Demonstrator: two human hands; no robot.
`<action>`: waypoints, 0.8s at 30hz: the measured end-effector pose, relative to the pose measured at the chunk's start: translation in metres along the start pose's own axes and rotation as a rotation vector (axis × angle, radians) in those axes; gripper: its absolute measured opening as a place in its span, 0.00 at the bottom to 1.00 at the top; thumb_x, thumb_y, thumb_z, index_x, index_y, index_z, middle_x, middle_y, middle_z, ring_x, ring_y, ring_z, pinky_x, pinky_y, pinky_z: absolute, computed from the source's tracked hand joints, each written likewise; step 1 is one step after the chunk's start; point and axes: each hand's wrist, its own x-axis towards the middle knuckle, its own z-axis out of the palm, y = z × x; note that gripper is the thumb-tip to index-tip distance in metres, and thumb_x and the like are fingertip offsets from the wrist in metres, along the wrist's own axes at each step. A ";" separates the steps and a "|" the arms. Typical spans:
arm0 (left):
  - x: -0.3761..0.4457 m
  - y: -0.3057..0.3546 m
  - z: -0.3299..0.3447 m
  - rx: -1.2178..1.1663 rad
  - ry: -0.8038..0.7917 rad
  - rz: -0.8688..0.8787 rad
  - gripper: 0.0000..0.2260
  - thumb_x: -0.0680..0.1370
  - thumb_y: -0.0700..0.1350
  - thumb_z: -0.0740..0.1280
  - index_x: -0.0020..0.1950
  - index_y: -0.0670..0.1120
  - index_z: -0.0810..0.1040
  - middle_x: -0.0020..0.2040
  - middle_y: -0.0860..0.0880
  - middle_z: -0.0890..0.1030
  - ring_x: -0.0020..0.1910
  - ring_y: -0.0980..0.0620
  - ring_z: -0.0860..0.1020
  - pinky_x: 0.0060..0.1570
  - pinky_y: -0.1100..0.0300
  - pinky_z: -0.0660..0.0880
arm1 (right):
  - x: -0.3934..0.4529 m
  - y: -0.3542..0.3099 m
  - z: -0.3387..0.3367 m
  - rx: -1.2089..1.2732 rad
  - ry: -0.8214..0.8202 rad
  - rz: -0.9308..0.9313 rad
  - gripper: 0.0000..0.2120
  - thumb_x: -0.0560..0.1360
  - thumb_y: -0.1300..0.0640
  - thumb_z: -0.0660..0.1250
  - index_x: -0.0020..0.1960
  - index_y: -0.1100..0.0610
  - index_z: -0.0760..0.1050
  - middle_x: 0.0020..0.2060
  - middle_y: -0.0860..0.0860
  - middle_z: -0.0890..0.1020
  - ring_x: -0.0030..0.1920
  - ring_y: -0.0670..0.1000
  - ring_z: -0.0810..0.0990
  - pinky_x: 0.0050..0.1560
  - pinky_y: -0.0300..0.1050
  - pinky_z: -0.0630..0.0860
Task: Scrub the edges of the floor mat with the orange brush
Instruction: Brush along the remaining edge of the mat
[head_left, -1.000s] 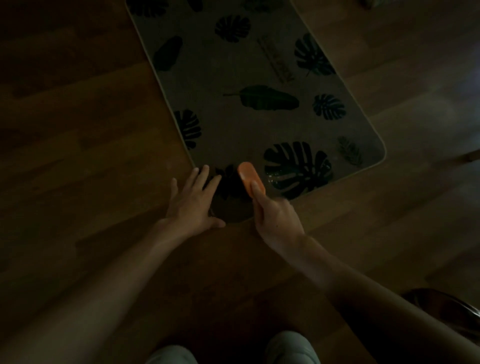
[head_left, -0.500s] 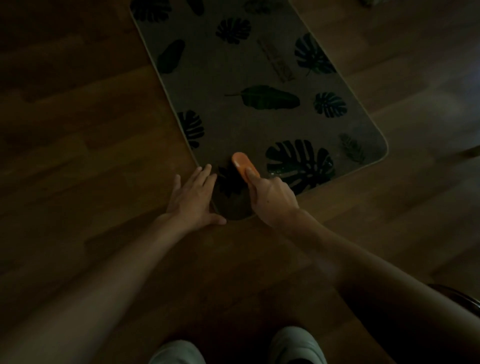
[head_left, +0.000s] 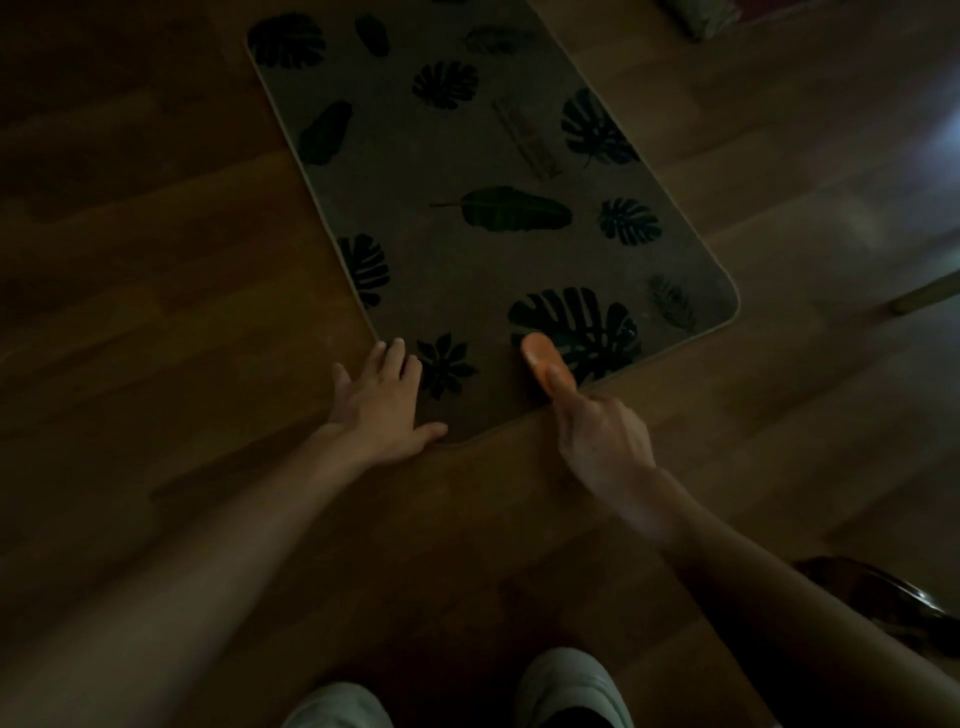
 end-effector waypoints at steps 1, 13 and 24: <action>0.000 0.004 -0.003 0.034 -0.010 -0.003 0.44 0.75 0.71 0.60 0.81 0.49 0.49 0.82 0.47 0.43 0.80 0.43 0.44 0.73 0.33 0.51 | 0.001 0.009 -0.006 -0.007 0.027 0.046 0.26 0.84 0.50 0.53 0.81 0.45 0.51 0.44 0.55 0.80 0.39 0.56 0.80 0.36 0.48 0.75; 0.032 0.041 -0.020 -0.011 0.058 0.075 0.53 0.67 0.70 0.72 0.81 0.48 0.48 0.81 0.45 0.47 0.79 0.41 0.48 0.73 0.39 0.59 | -0.004 -0.025 0.017 -0.024 -0.135 -0.130 0.30 0.85 0.52 0.53 0.81 0.44 0.42 0.52 0.59 0.78 0.45 0.59 0.80 0.39 0.48 0.70; 0.035 0.054 -0.027 0.000 -0.026 0.029 0.52 0.70 0.64 0.74 0.81 0.55 0.42 0.80 0.43 0.44 0.78 0.37 0.45 0.72 0.34 0.59 | 0.013 -0.018 0.017 0.168 -0.028 0.017 0.32 0.84 0.53 0.56 0.81 0.44 0.42 0.46 0.54 0.79 0.38 0.50 0.79 0.35 0.44 0.73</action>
